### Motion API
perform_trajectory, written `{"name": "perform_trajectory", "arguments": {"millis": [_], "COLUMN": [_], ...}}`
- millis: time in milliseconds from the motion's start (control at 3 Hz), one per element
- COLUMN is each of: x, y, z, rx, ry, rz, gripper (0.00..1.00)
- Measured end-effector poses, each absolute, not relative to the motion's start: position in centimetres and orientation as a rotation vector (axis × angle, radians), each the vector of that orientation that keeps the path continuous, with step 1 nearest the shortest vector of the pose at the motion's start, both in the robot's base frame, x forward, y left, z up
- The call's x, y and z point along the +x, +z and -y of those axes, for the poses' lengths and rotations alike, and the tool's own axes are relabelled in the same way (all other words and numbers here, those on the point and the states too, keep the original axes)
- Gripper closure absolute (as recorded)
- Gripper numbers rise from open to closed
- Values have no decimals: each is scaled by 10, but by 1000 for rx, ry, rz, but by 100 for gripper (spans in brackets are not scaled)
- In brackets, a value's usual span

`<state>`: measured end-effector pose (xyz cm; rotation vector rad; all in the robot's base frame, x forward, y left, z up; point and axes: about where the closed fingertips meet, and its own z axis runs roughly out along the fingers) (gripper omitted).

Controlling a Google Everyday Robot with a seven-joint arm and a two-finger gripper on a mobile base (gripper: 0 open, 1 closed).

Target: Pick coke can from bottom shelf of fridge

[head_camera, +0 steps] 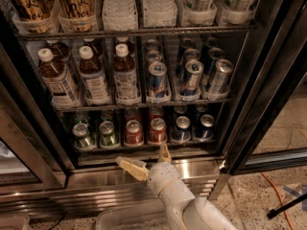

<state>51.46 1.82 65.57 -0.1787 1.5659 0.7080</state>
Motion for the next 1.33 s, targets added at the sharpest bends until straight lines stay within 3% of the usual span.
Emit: {"name": "perform_trajectory", "arguments": {"millis": [1333], "x": [542], "y": [603], "z": [37], "rx": [-279], "ry": [270], "rz": [-1555], "gripper": [0]}}
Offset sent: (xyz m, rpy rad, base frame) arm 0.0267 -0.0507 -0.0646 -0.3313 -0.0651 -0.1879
